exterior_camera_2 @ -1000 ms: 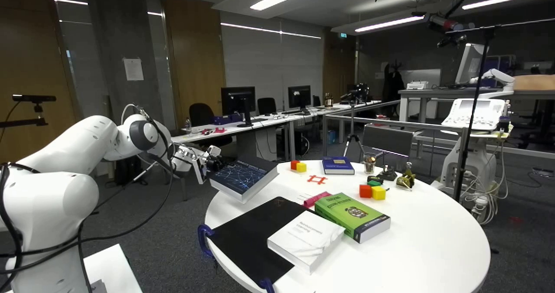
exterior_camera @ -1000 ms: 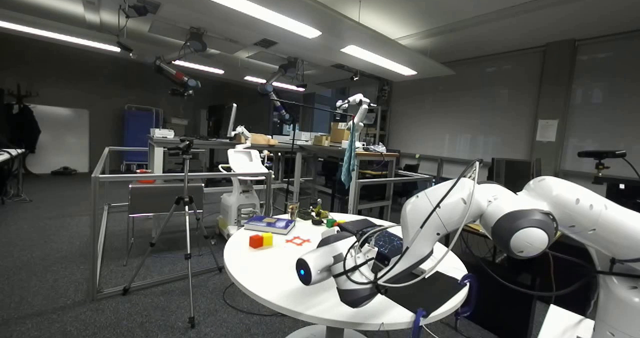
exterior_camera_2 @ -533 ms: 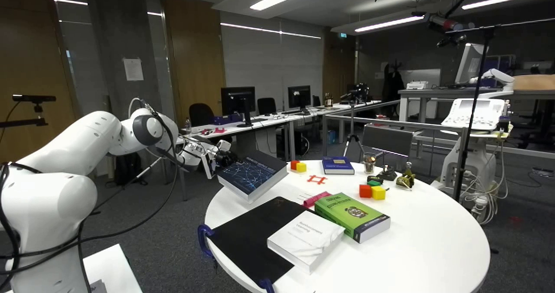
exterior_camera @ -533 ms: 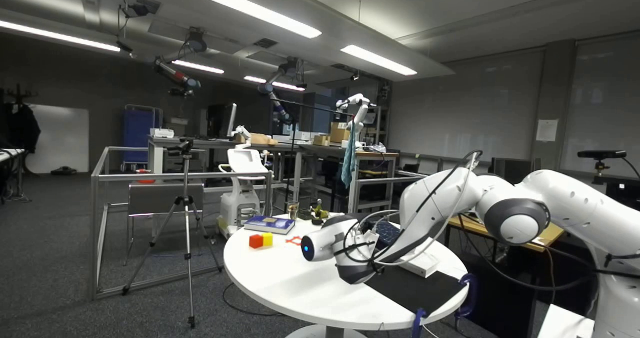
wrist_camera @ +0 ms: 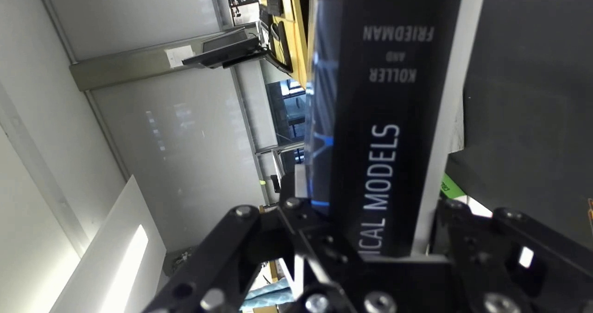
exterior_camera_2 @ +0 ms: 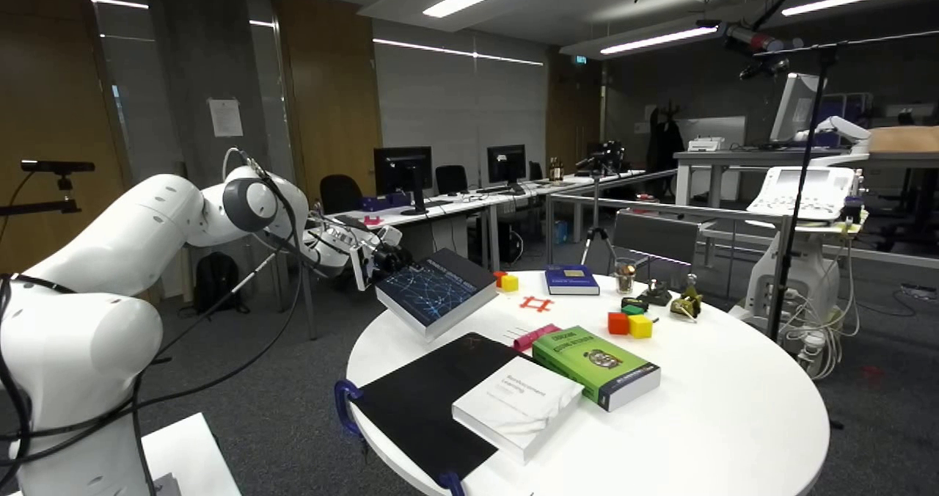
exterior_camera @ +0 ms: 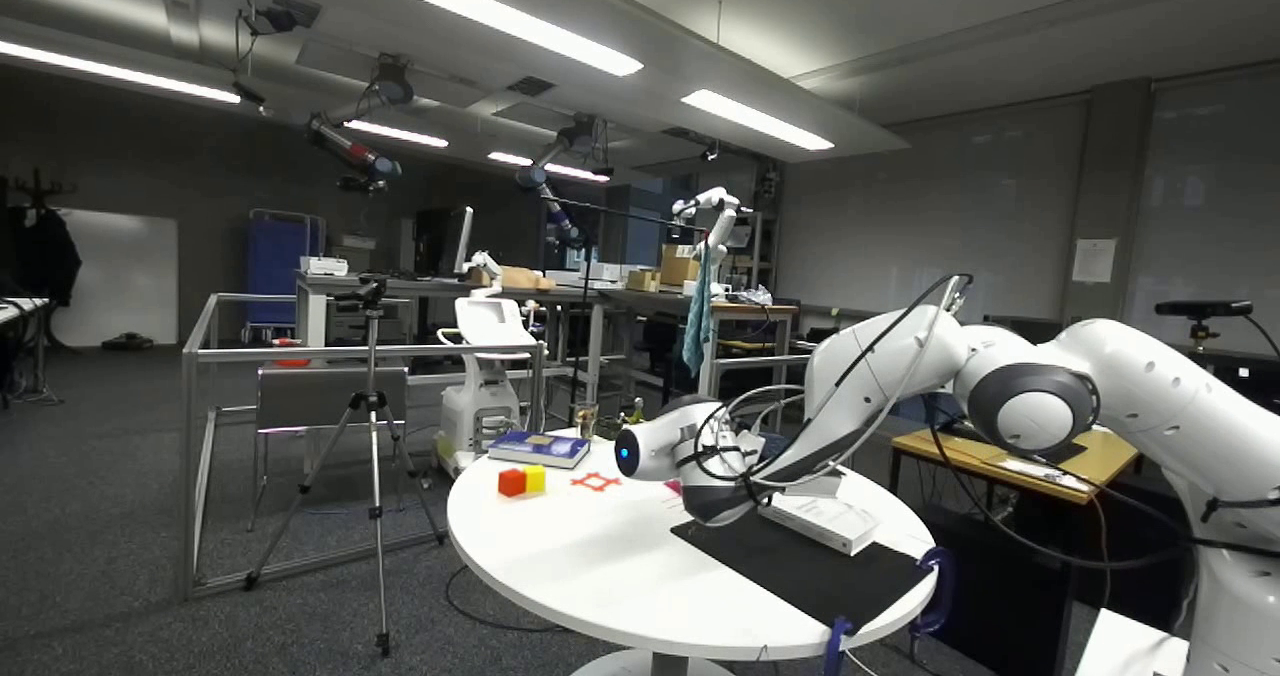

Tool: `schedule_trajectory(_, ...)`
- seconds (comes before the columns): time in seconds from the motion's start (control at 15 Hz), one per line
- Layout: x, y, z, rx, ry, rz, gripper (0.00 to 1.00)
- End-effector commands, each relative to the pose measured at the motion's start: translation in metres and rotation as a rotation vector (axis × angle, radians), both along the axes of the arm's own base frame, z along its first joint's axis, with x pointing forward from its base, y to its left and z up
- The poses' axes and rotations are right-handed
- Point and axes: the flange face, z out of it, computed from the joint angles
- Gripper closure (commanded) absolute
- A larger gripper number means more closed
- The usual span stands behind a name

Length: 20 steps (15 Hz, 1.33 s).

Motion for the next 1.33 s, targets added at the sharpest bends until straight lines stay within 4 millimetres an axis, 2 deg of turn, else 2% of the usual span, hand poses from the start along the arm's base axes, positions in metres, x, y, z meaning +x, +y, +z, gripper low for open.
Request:
schedule_trajectory(0.0, -0.005, -0.035, 0.063, -0.034, 0.034, -0.04, 0.73)
schedule_trajectory(0.87, -0.006, -0.137, 0.095, 0.128, 0.059, -0.145, 0.73)
schedule_trajectory(0.93, 0.005, -0.115, 0.04, 0.177, 0.078, -0.155, 0.48)
schedule_trajectory(1.07, 0.006, -0.129, 0.046, 0.194, 0.079, -0.171, 0.48)
schedule_trajectory(1.27, 0.005, -0.133, 0.048, 0.198, 0.081, -0.174, 0.48)
